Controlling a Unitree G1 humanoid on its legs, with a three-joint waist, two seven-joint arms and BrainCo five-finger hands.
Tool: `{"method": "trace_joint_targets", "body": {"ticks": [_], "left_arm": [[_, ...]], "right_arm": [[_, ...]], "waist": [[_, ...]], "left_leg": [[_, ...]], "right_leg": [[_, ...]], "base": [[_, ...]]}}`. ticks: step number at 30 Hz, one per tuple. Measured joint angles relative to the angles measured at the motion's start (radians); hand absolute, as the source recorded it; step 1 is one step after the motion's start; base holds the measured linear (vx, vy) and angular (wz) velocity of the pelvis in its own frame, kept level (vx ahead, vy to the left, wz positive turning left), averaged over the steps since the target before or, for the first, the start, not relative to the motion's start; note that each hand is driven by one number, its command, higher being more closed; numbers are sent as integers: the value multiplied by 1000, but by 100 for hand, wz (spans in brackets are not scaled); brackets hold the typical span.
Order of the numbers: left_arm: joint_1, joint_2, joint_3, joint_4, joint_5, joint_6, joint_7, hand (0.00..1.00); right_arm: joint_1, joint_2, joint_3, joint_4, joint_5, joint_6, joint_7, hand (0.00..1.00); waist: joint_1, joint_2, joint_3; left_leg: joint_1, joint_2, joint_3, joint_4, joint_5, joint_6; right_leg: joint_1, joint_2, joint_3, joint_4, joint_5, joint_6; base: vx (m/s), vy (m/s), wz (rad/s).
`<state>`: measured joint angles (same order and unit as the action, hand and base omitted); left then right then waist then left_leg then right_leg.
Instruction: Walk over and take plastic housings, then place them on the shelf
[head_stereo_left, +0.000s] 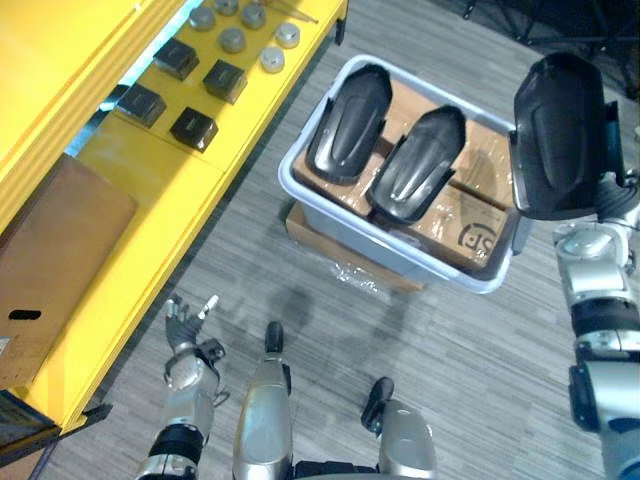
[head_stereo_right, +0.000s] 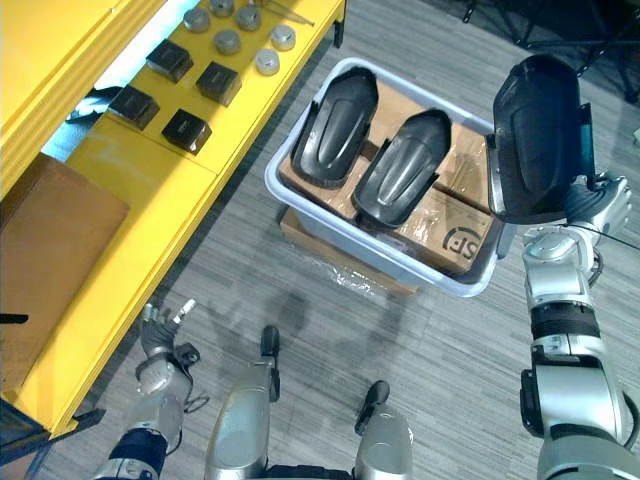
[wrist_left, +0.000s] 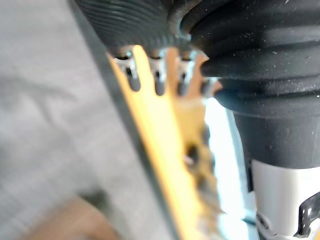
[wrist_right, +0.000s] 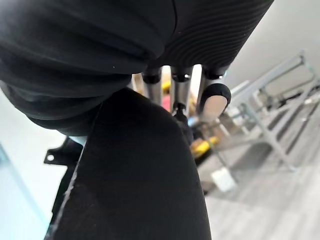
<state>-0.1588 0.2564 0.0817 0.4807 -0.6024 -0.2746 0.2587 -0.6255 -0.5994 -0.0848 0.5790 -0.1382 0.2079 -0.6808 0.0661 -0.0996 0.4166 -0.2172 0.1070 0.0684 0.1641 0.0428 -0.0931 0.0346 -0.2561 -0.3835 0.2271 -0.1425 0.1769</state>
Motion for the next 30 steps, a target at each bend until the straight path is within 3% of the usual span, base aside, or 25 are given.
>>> {"method": "trace_joint_targets", "body": {"ticks": [3, 7, 8, 12, 14, 17, 23, 26, 30], "left_arm": [[-14, -5, -41, -92, -101, 43, -85, 0], [-43, -65, -157, -169, -143, 155, -191, 0], [-46, -68, -166, -171, -142, 162, -197, 0], [-90, -79, -266, -192, -135, 268, -280, 0], [-115, -77, -282, -192, -137, 298, -296, 0], [-179, -79, -332, -192, -147, 323, -324, 0], [-233, -95, -375, -192, -188, 359, -310, 0], [-235, -108, -381, -184, -228, 382, -294, 0], [-264, -107, -408, -157, -264, 387, -279, 0]], "right_arm": [[50, 49, -18, -117, -74, -33, 5, 100], [80, 92, -3, -231, -198, -133, 32, 100], [81, 92, -1, -235, -204, -140, 35, 100], [81, 91, 67, -285, -278, -237, 91, 100], [80, 91, 100, -294, -297, -276, 112, 100], [80, 92, 146, -294, -314, -321, 153, 100], [71, 93, 226, -294, -348, -388, 225, 100], [70, 105, 243, -291, -348, -399, 245, 100], [70, 114, 262, -284, -348, -401, 251, 100]], "waist": [[-11, -20, -68], [-26, -6, -173], [-27, -5, -177], [-38, 3, -219], [-45, 10, -234], [-55, 29, -252], [-57, 53, -265], [-64, 70, -275], [-62, 70, -277]], "left_leg": [[70, 0, 30, -72, 14, -7], [156, 3, 60, -140, 18, -8], [161, 3, 61, -143, 18, -8], [223, 5, 98, -183, 26, -8], [237, 5, 107, -199, 34, -7], [252, 5, 111, -245, 64, -5], [252, 9, 130, -252, 87, -6], [251, 16, 132, -253, 98, -5], [247, 26, 130, -254, 108, -8]], "right_leg": [[45, 7, 6, -52, 22, 0], [103, 19, 28, -115, 75, -6], [105, 19, 29, -117, 78, -4], [124, 19, 50, -122, 92, -9], [126, 20, 58, -130, 97, -11], [125, 26, 60, -143, 107, -19], [125, 33, 73, -173, 103, -22], [122, 41, 80, -177, 99, -28], [113, 49, 81, -178, 99, -28]], "base": [[110, -34, -15], [99, 1, -20], [83, 14, -22], [20, 6, -22], [-31, 7, -13], [-69, 5, -5], [-116, -14, -11], [-128, -16, -6], [-86, -8, 0]]}}
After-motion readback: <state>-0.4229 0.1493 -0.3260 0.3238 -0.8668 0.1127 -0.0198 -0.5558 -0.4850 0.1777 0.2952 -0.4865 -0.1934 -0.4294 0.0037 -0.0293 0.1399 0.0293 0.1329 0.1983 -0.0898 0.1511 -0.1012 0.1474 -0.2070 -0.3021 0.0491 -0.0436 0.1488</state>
